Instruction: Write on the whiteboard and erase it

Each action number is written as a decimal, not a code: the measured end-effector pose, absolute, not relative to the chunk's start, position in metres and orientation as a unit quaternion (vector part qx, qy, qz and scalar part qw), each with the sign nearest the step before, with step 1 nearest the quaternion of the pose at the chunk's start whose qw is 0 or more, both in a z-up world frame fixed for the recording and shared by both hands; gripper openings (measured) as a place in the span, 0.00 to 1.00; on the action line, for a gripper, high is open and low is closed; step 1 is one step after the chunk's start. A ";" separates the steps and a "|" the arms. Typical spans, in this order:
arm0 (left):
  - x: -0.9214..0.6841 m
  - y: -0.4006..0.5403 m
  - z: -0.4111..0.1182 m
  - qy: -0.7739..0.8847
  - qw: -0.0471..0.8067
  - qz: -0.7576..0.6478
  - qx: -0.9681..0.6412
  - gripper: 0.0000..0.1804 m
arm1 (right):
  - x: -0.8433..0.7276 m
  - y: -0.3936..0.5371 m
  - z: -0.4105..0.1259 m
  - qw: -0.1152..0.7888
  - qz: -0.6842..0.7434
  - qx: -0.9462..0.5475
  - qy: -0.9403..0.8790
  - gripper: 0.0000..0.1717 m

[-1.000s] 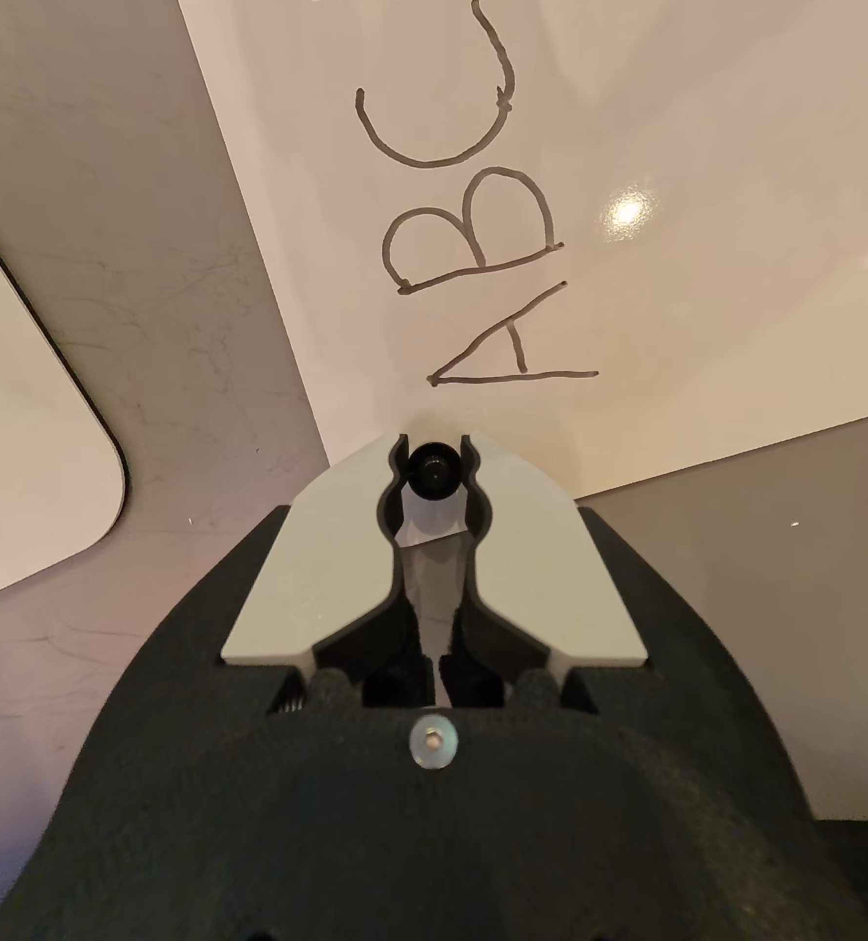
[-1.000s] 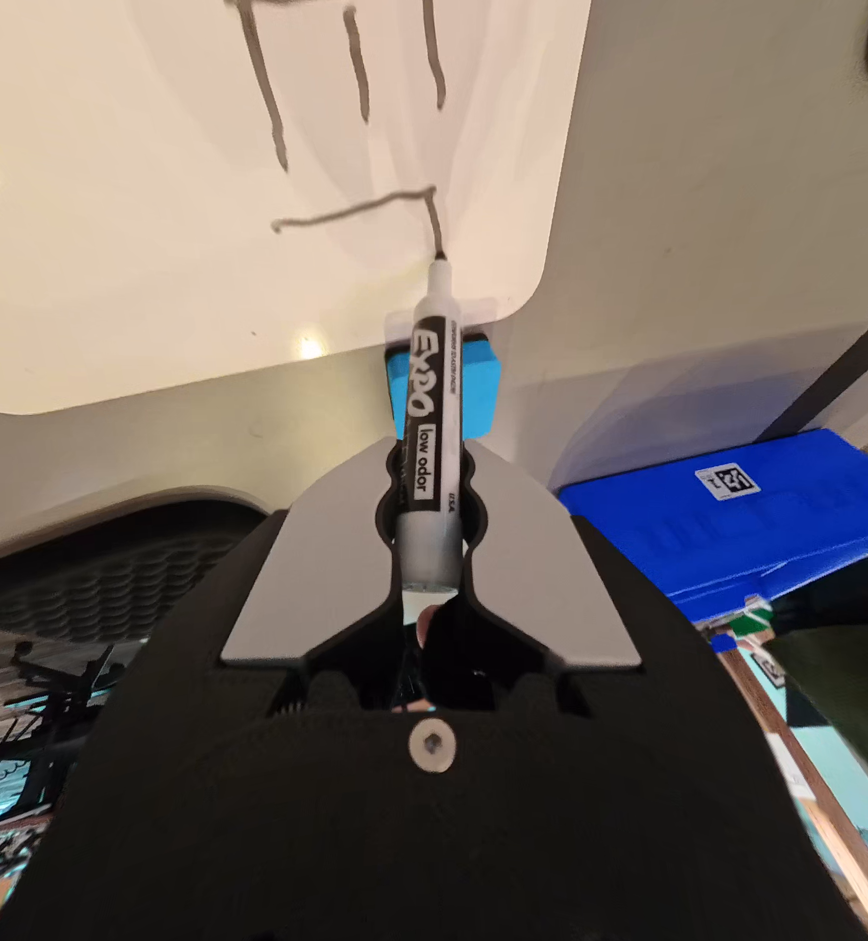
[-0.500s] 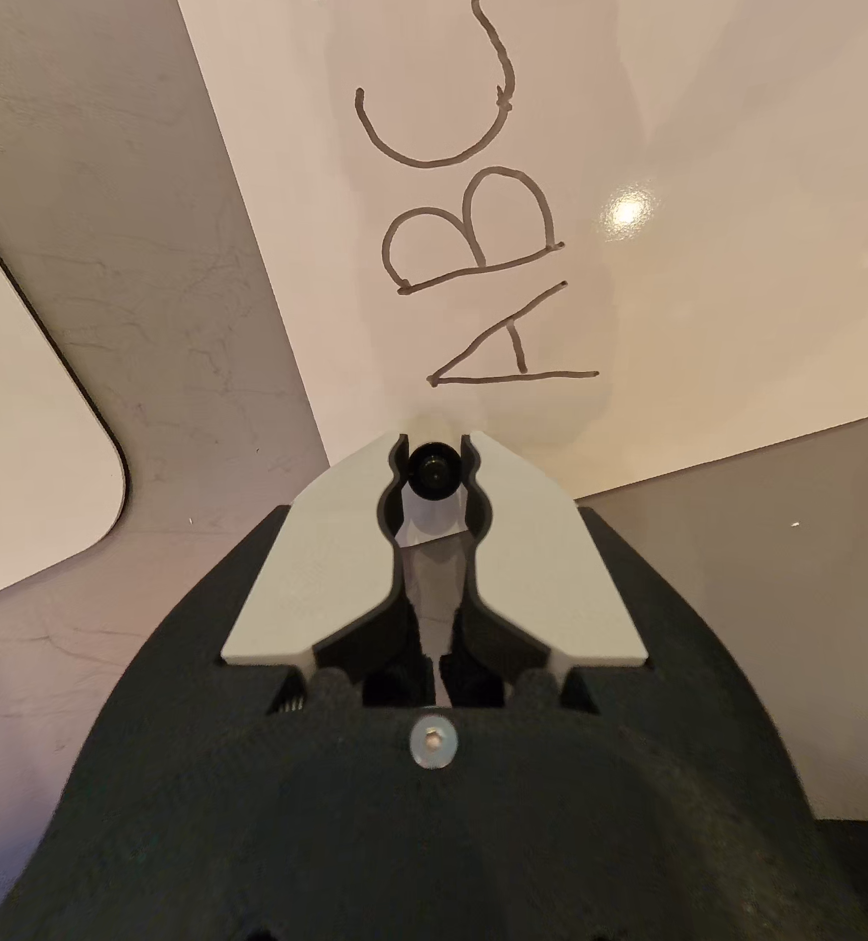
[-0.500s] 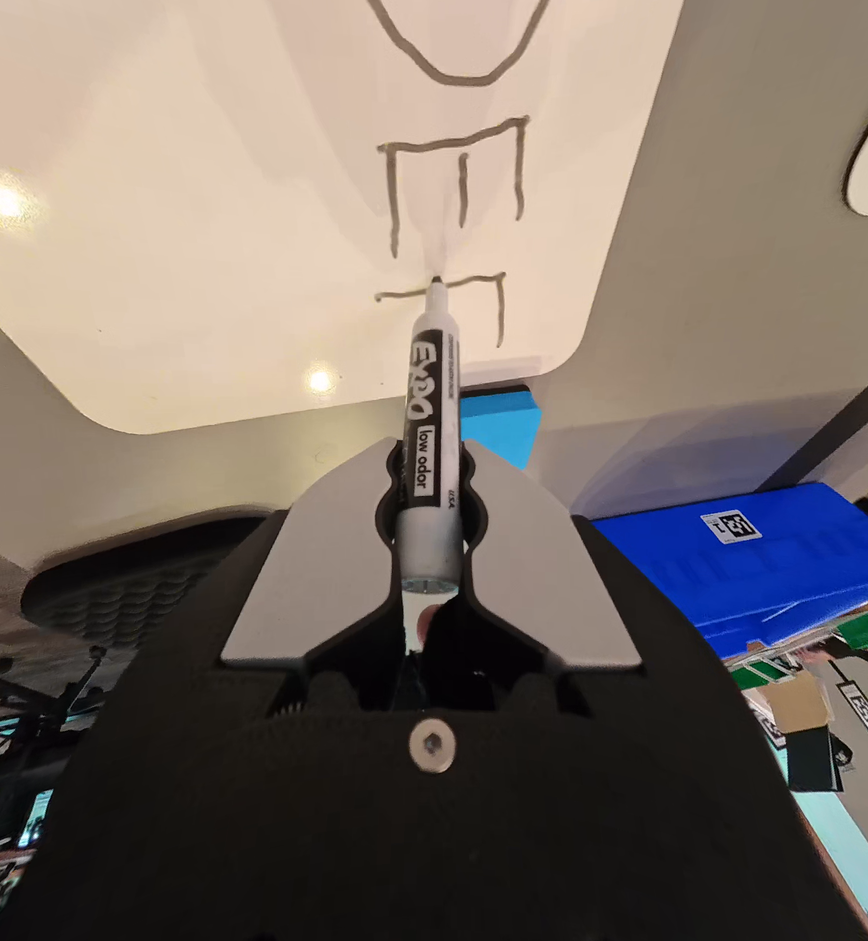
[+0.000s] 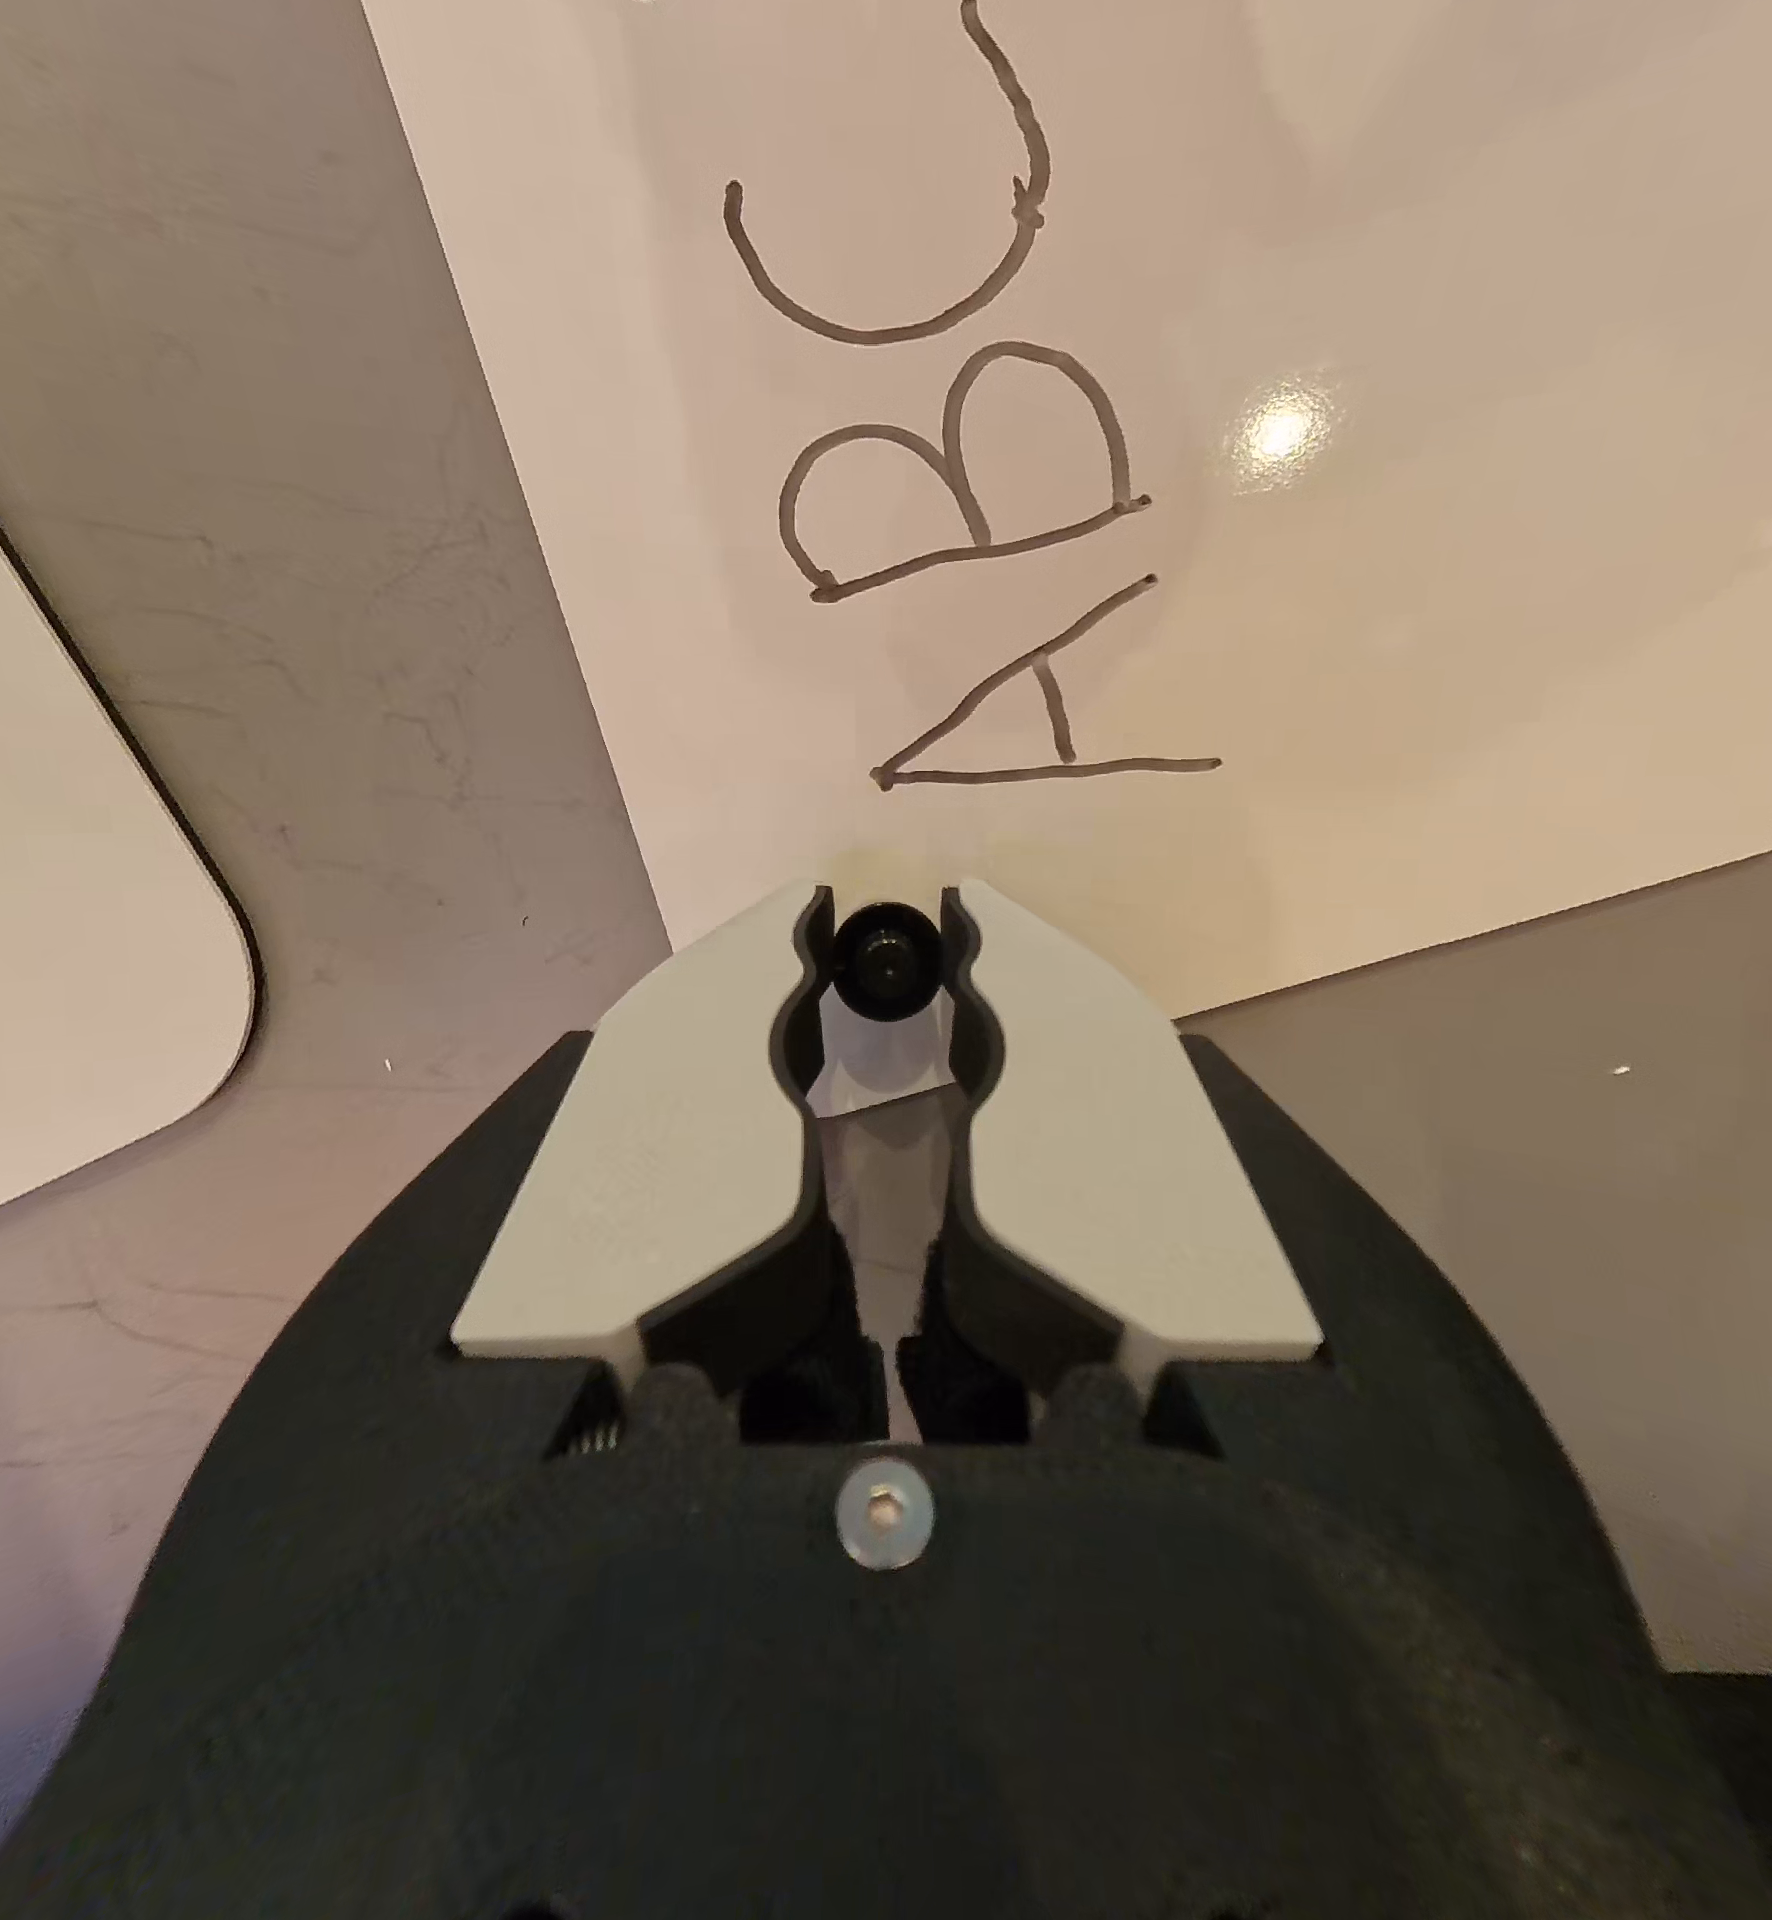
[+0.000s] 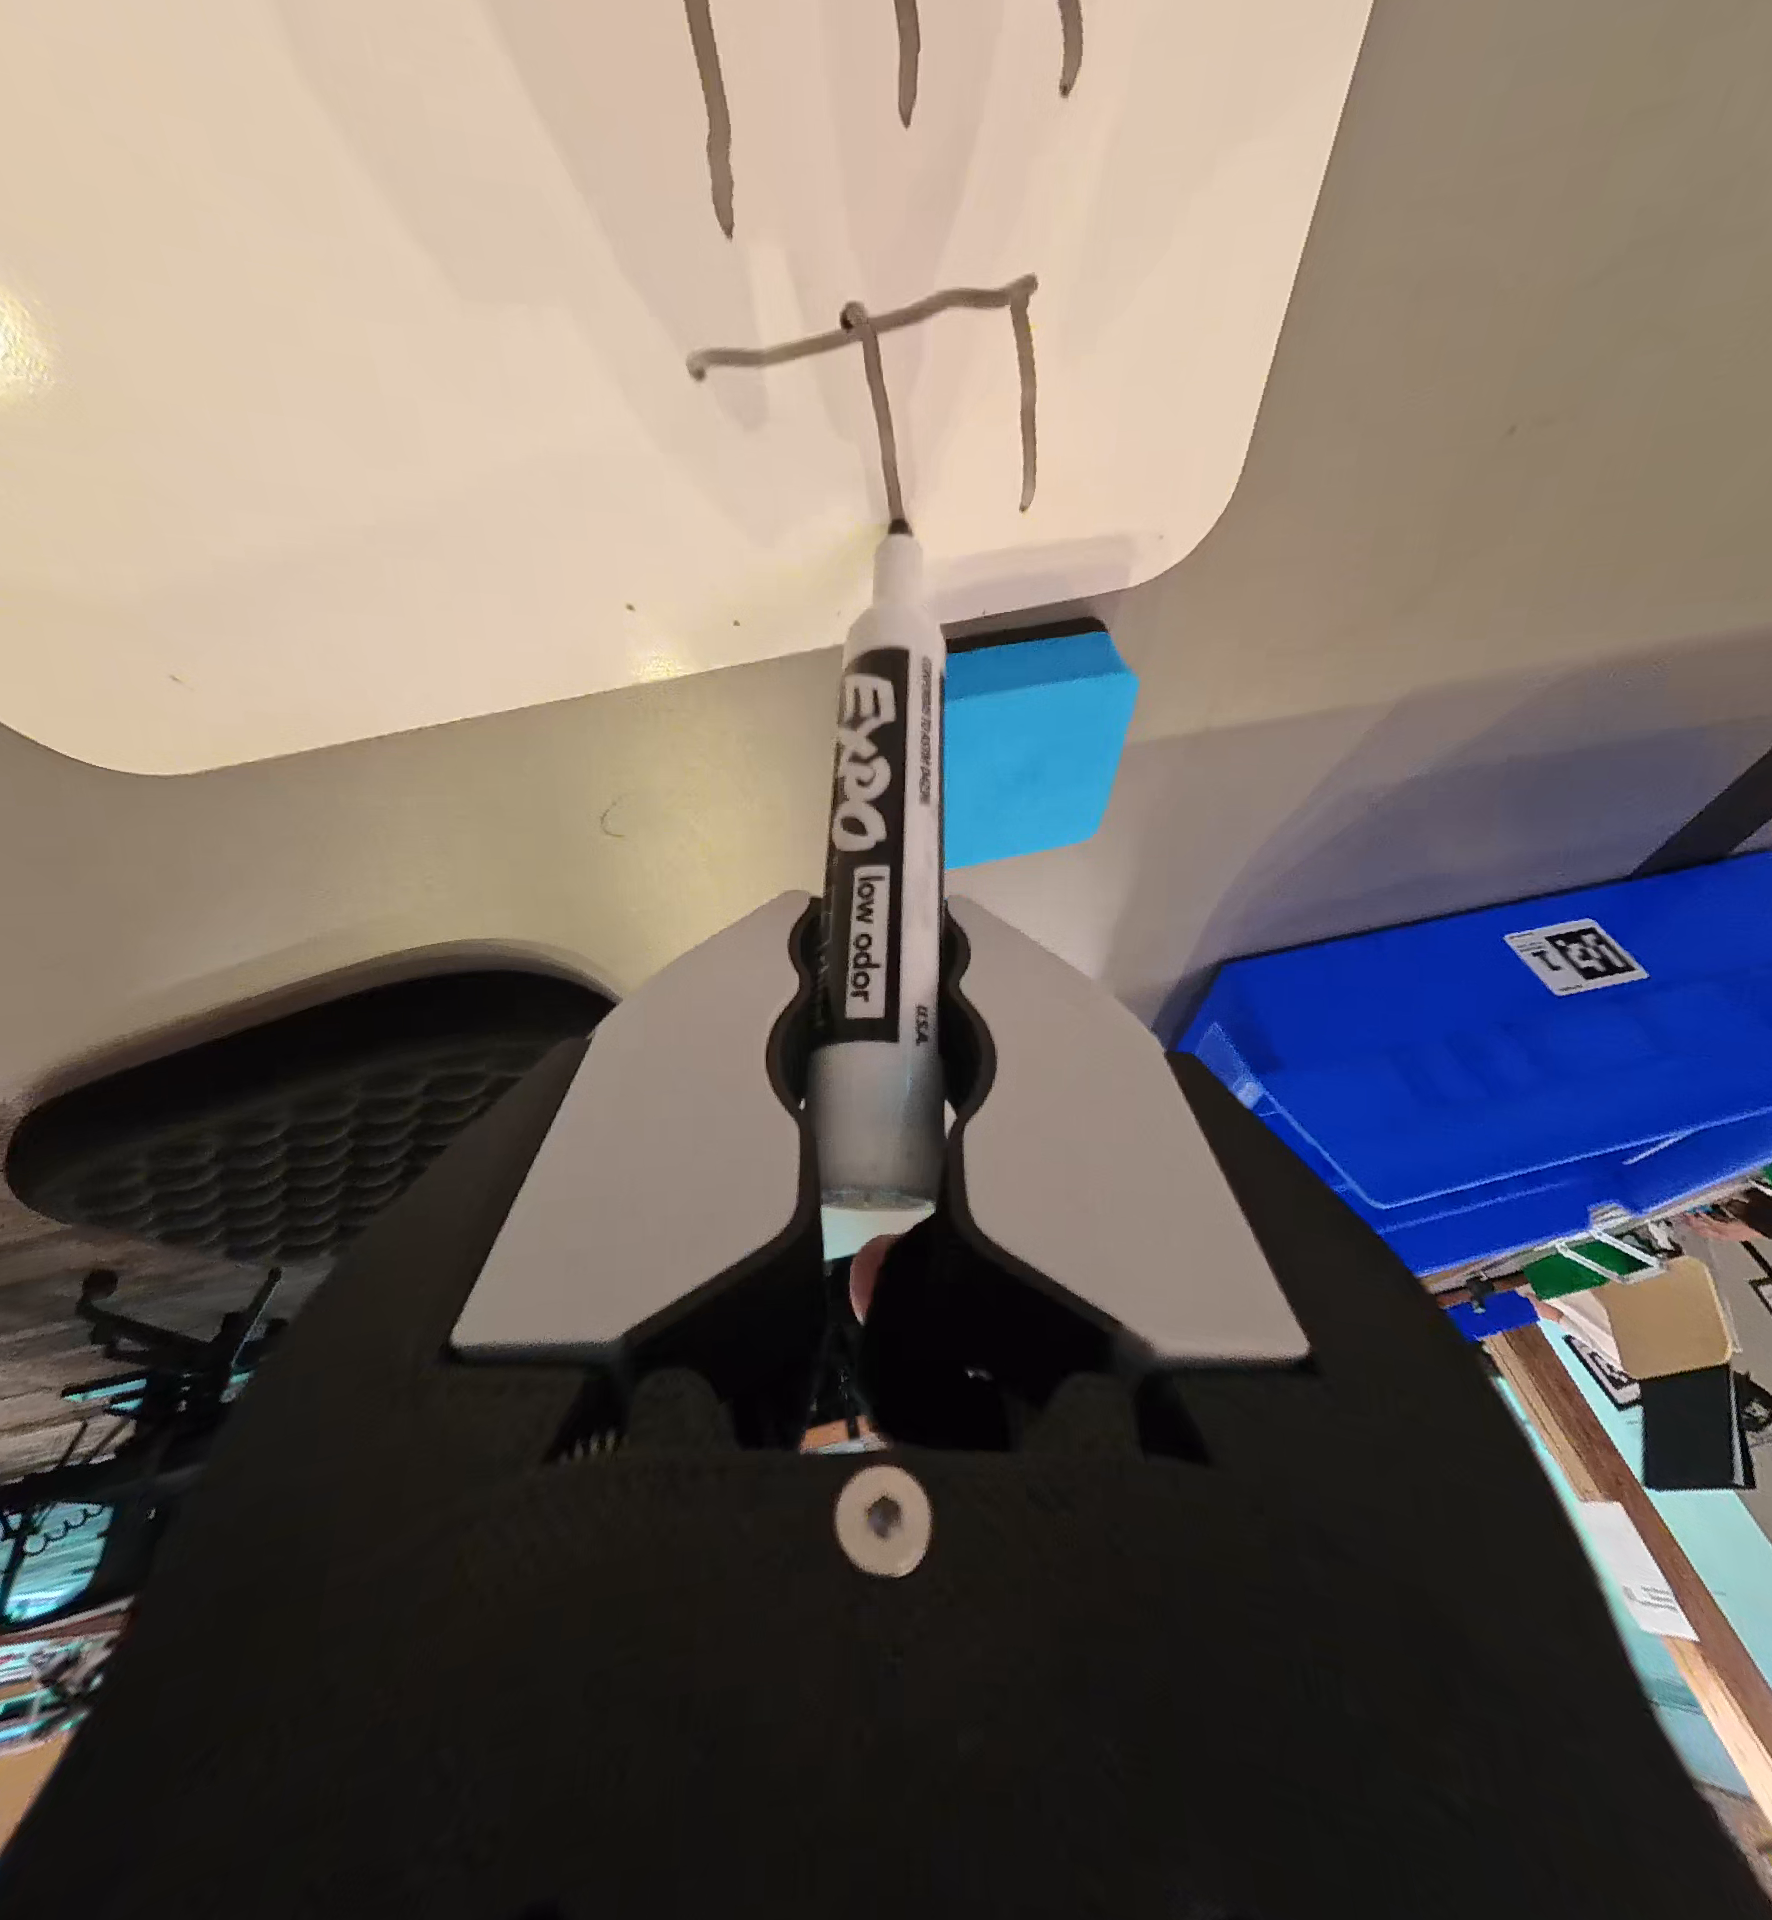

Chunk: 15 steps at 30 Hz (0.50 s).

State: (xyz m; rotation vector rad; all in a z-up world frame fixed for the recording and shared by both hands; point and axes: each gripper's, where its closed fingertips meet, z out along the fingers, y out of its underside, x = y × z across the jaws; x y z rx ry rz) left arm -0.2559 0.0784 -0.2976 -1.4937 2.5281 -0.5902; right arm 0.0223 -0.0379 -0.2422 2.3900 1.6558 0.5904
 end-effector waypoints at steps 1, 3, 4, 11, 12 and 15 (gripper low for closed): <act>-0.256 0.078 -0.298 0.842 0.073 -0.197 -0.497 0.11 | 0.023 -0.038 -0.242 0.085 0.197 0.803 0.556 0.12; -0.256 0.078 -0.298 0.842 0.073 -0.197 -0.498 0.11 | 0.023 -0.037 -0.240 0.078 0.200 0.804 0.555 0.13; -0.256 0.078 -0.298 0.842 0.073 -0.197 -0.498 0.11 | 0.022 -0.036 -0.238 0.071 0.202 0.805 0.554 0.13; -0.256 0.078 -0.298 0.843 0.074 -0.192 -0.497 0.11 | 0.011 -0.032 -0.214 0.027 0.213 0.808 0.549 0.12; -0.256 0.078 -0.298 0.843 0.075 -0.191 -0.497 0.11 | 0.009 -0.031 -0.211 0.020 0.212 0.810 0.547 0.13; -0.256 0.078 -0.298 0.844 0.076 -0.188 -0.497 0.11 | 0.003 -0.033 -0.204 0.000 0.208 0.814 0.543 0.13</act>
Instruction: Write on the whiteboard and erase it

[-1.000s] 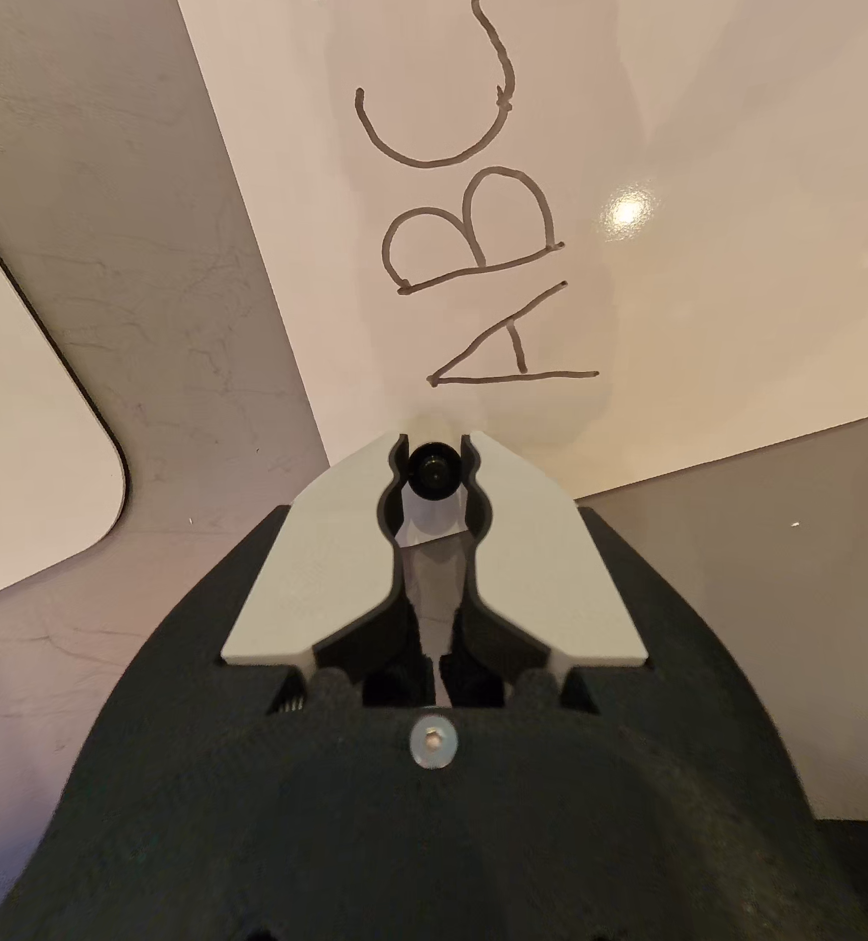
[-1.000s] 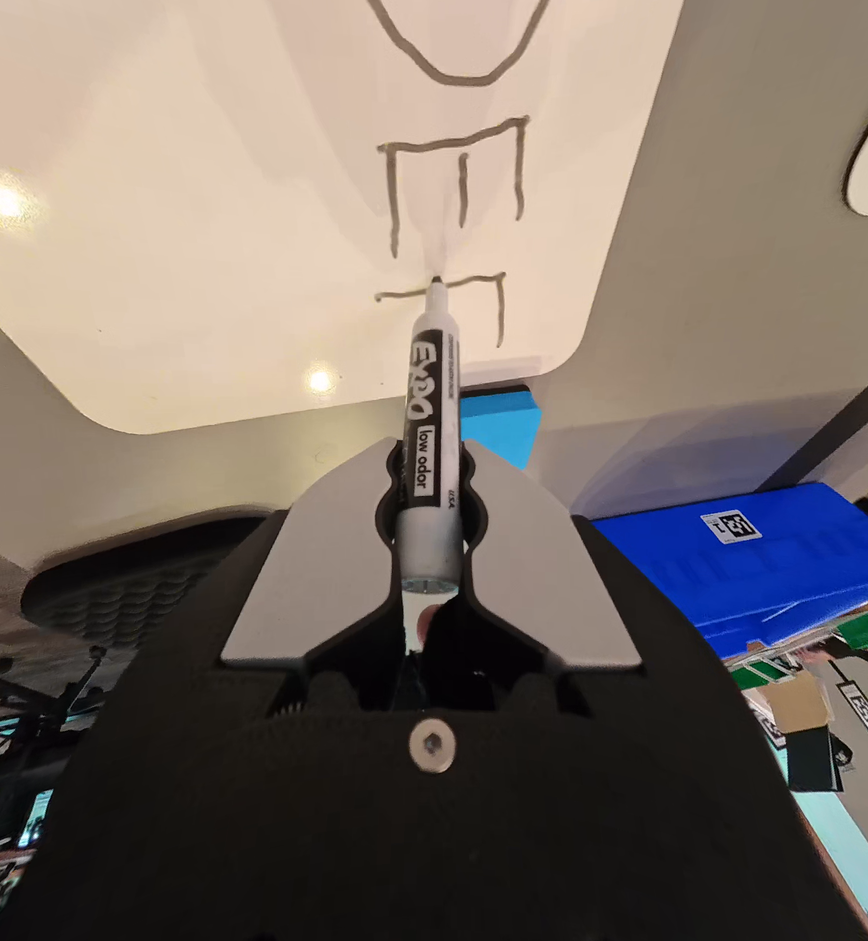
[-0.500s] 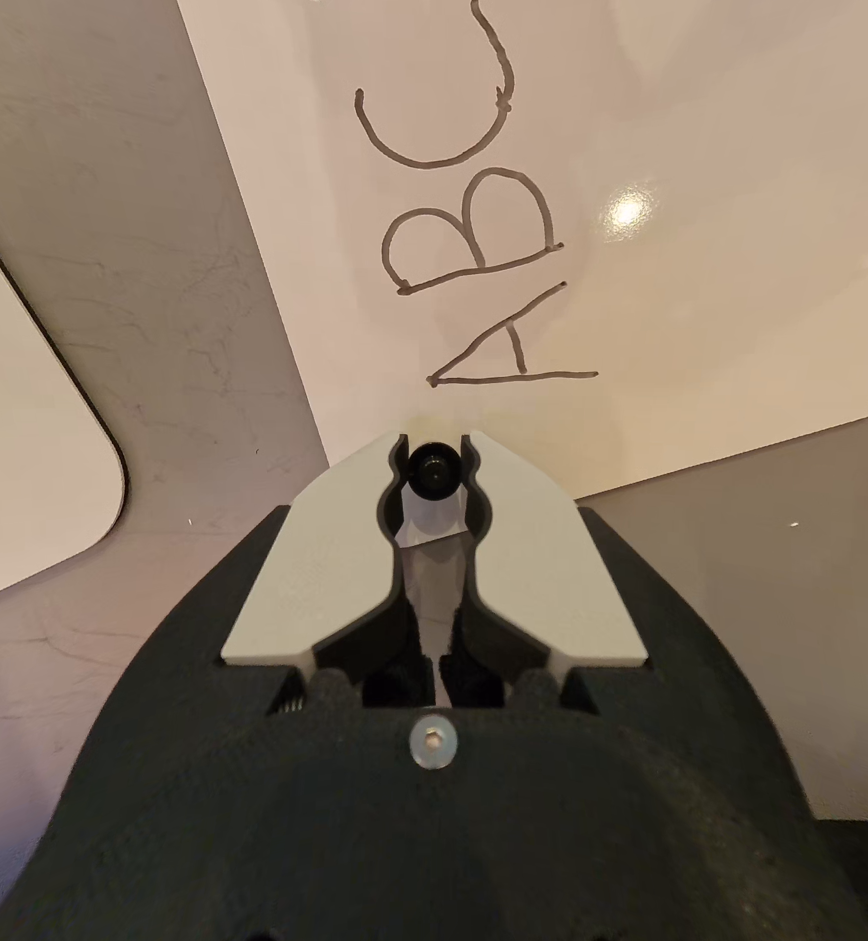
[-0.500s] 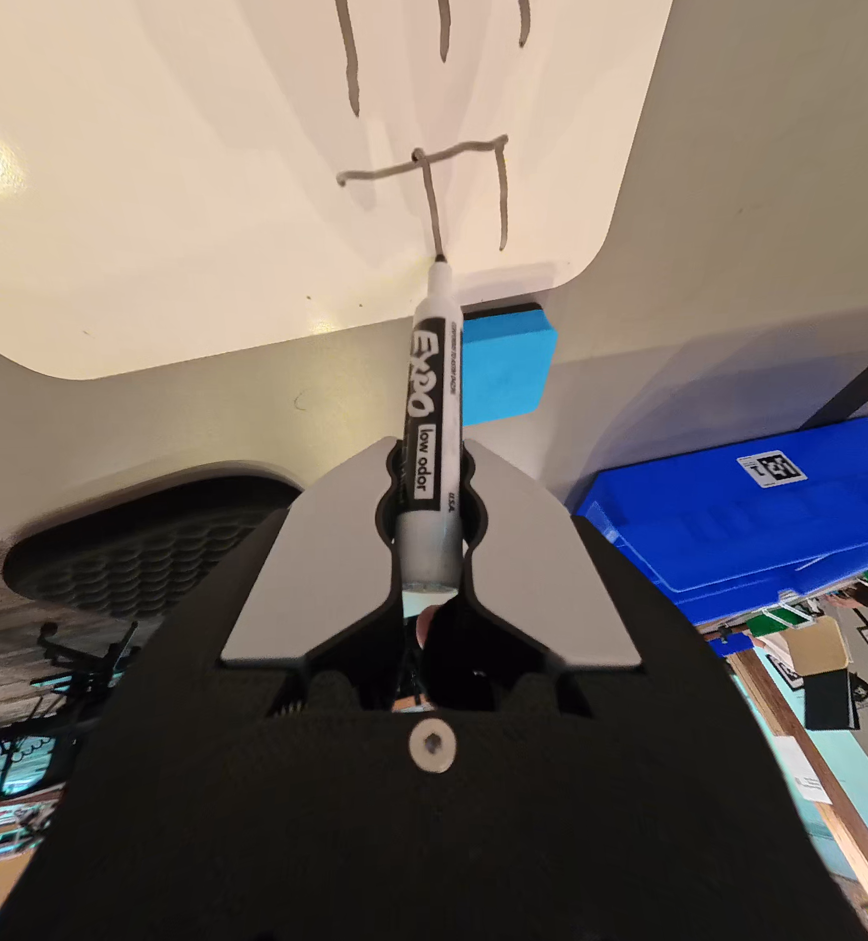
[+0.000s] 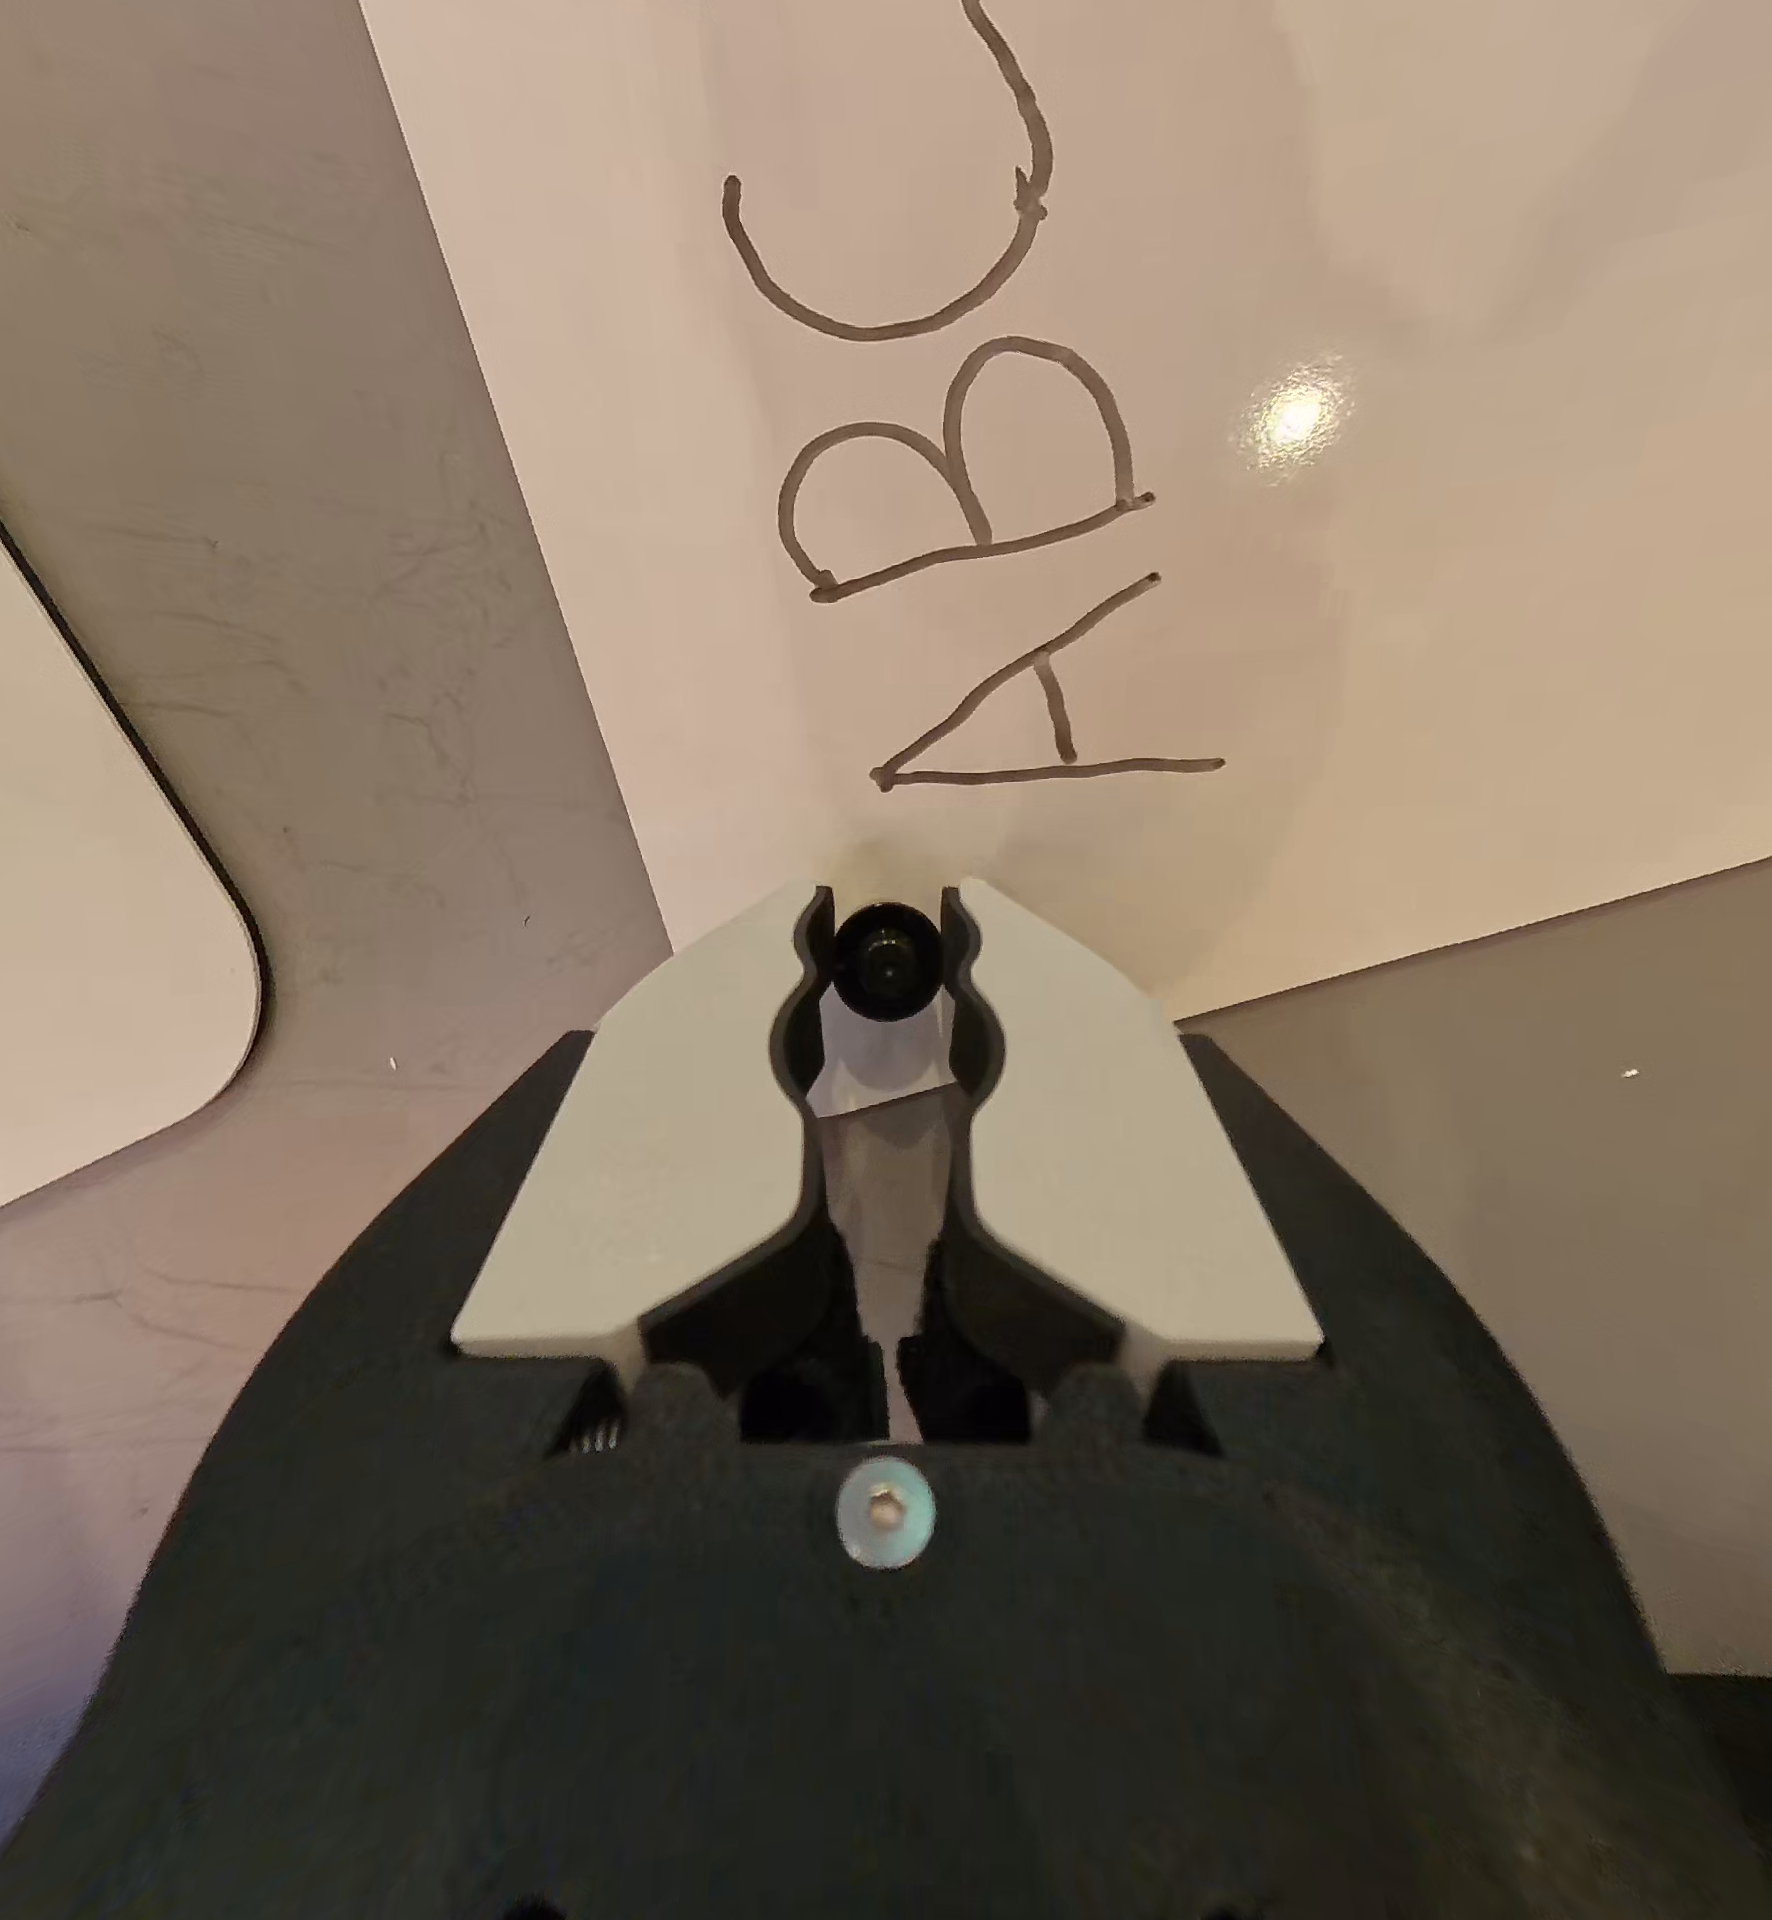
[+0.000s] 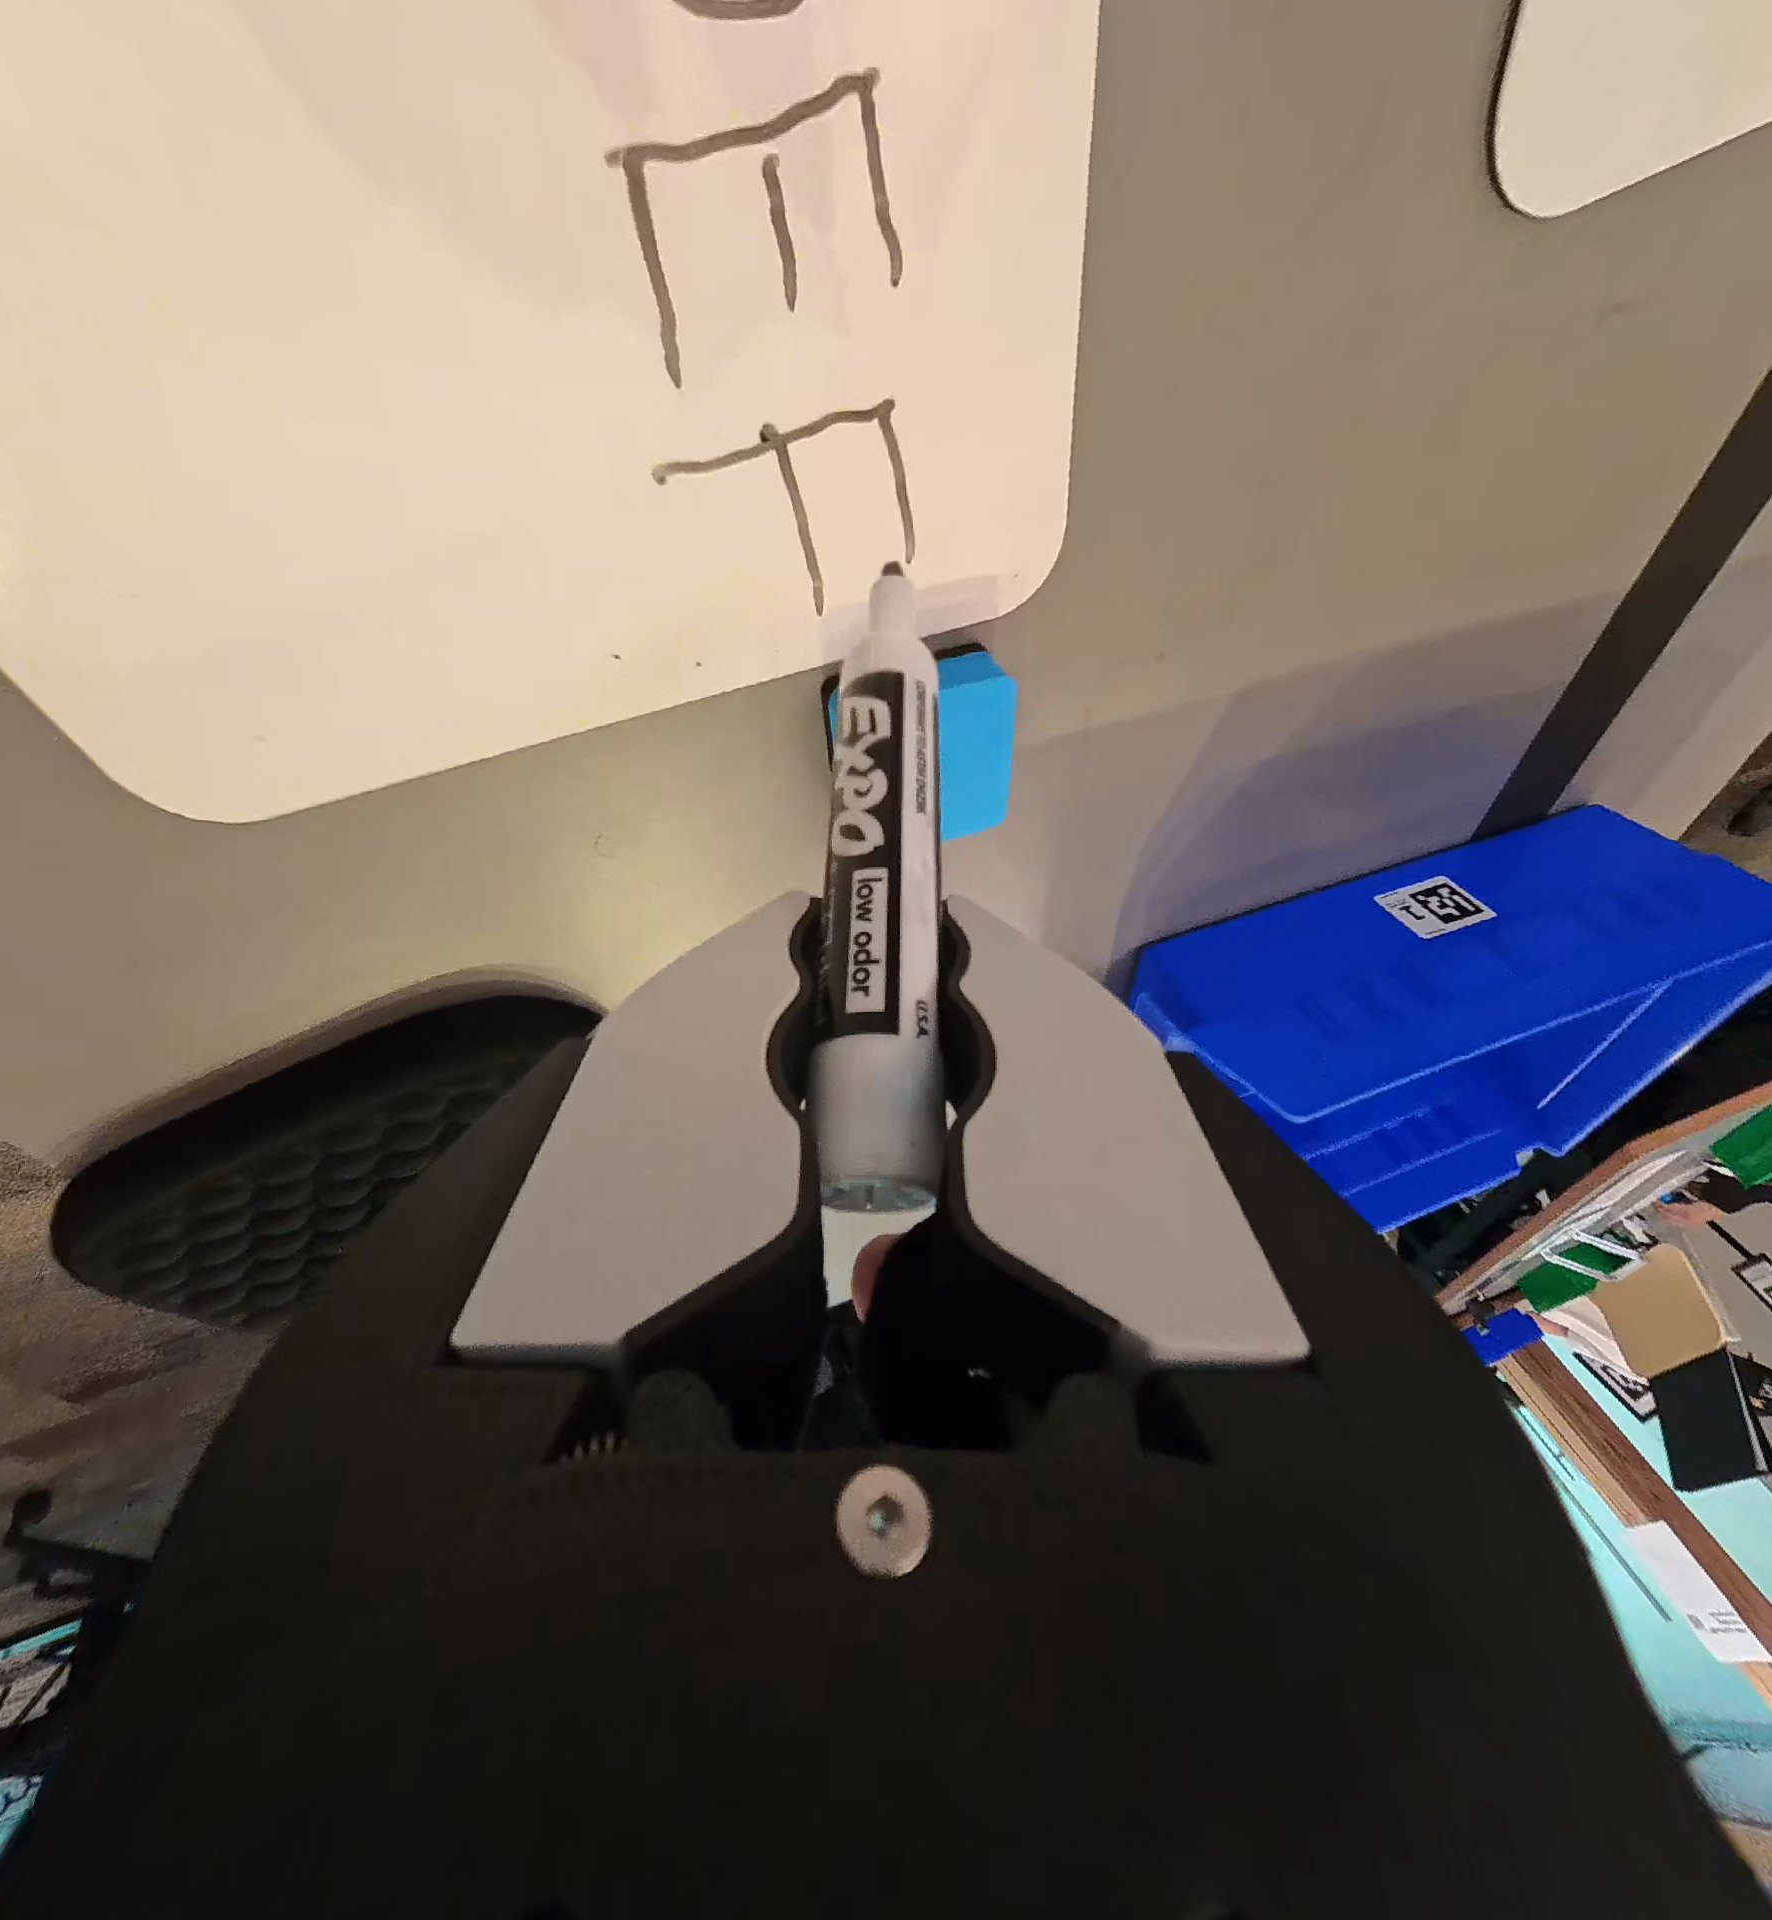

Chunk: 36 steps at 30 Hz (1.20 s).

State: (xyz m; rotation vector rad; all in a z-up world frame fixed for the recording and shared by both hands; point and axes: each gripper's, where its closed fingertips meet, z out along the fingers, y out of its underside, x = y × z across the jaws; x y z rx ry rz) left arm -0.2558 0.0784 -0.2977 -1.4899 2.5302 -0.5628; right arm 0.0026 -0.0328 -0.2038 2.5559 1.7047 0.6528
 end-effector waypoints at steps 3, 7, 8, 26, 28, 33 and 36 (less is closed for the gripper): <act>-0.256 0.078 -0.298 0.845 0.078 -0.182 -0.496 0.11 | -0.003 -0.037 -0.201 -0.008 0.206 0.816 0.541 0.12; -0.256 0.078 -0.298 0.847 0.079 -0.174 -0.496 0.11 | -0.009 -0.044 -0.200 -0.013 0.204 0.817 0.539 0.13; -0.256 0.078 -0.298 0.848 0.080 -0.170 -0.495 0.11 | -0.010 -0.046 -0.199 -0.014 0.203 0.818 0.539 0.12; -0.256 0.078 -0.298 0.849 0.077 -0.167 -0.496 0.11 | -0.024 -0.045 -0.199 -0.054 0.181 0.817 0.544 0.12; -0.256 0.078 -0.298 0.849 0.078 -0.167 -0.496 0.11 | -0.028 -0.043 -0.199 -0.065 0.172 0.818 0.546 0.12; -0.256 0.078 -0.298 0.848 0.077 -0.171 -0.496 0.11 | -0.037 -0.038 -0.195 -0.098 0.150 0.818 0.547 0.12; -0.256 0.078 -0.298 0.848 0.077 -0.169 -0.496 0.11 | -0.037 -0.036 -0.194 -0.106 0.152 0.817 0.546 0.12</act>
